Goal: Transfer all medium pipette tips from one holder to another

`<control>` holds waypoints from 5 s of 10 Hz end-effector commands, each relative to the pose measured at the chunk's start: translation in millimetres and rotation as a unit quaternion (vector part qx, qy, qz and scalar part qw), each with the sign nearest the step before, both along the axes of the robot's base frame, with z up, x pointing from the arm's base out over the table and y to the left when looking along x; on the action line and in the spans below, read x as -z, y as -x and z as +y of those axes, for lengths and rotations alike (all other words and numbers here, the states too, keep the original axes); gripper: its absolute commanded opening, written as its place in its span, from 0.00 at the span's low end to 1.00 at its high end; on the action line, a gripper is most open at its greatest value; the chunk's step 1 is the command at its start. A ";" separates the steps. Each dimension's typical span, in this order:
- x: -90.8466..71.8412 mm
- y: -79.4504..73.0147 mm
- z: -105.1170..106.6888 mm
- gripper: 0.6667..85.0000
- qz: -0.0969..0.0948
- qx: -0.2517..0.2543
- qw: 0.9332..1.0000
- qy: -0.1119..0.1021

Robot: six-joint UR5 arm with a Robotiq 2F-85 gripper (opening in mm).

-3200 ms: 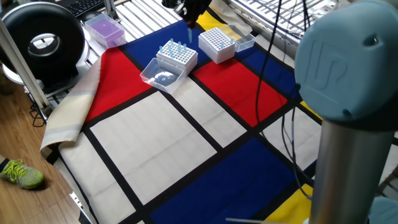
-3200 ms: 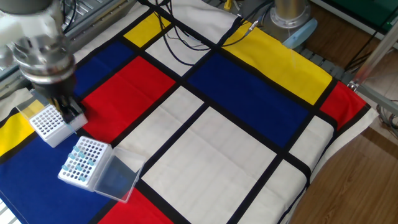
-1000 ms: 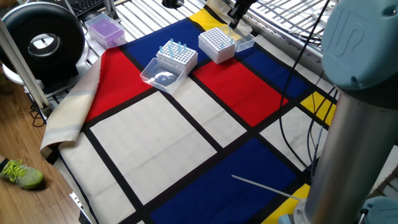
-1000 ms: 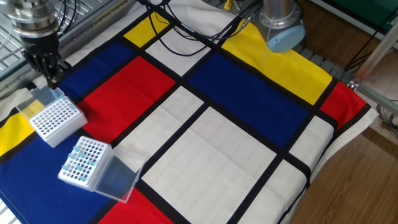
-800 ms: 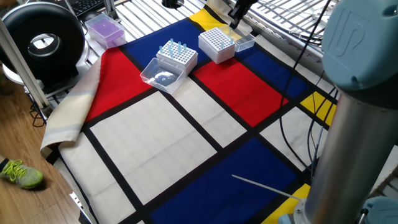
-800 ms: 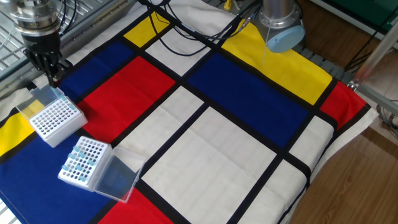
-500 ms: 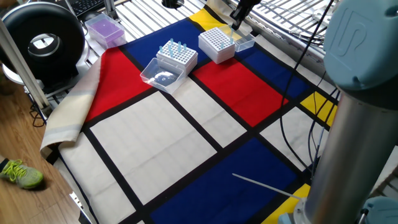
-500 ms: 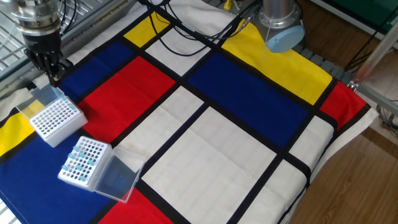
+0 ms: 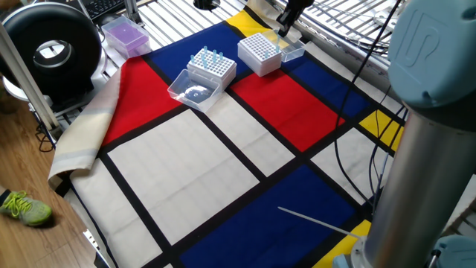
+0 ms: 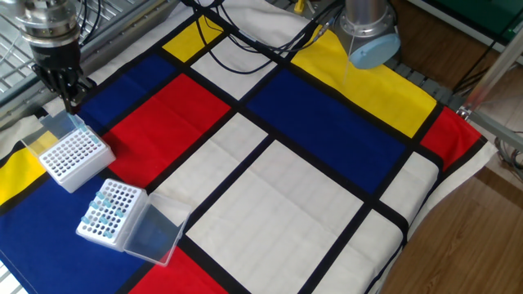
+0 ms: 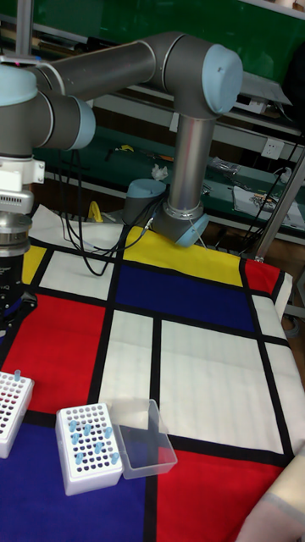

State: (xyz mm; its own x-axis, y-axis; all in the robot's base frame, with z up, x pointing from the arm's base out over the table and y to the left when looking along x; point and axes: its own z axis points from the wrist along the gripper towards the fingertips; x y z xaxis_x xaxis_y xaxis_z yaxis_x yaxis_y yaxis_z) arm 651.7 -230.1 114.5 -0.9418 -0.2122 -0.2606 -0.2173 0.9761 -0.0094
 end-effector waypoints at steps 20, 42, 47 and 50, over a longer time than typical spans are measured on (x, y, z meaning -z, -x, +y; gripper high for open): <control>11.4 8.6 12.5 0.01 0.022 -0.030 0.999 -0.027; 11.6 10.2 15.4 0.24 0.028 -0.079 0.996 -0.019; 12.0 9.3 12.6 0.23 0.029 -0.071 0.997 -0.014; 8.4 -2.6 18.2 0.24 0.031 -0.067 0.997 -0.007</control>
